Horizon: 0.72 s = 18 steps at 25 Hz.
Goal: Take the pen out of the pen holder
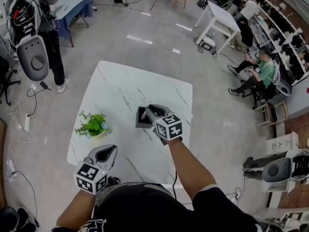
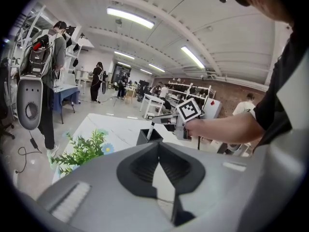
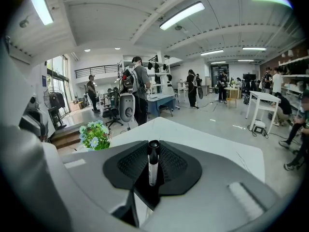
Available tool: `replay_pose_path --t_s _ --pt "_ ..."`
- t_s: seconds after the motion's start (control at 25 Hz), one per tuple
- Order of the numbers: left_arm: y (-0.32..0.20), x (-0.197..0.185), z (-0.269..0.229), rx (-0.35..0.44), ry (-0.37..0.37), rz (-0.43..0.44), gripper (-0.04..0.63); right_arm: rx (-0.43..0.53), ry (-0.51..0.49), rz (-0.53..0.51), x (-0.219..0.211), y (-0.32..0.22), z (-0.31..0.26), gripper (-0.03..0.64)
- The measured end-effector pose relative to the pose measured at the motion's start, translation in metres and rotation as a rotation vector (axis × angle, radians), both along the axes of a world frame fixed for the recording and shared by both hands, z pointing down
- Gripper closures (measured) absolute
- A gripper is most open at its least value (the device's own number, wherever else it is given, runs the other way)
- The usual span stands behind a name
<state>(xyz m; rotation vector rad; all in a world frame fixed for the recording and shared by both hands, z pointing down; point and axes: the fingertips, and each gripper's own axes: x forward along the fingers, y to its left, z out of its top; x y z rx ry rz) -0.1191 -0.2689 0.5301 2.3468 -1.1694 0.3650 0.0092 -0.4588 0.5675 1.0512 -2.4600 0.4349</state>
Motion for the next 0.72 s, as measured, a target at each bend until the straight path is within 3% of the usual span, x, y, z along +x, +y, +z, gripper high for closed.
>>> replay_pose_path --t_s 0.72 --pt "0.008 0.026 -0.022 0.063 0.001 0.070 0.538 0.143 -0.086 0.032 0.023 0.059 -0.113 0.551"
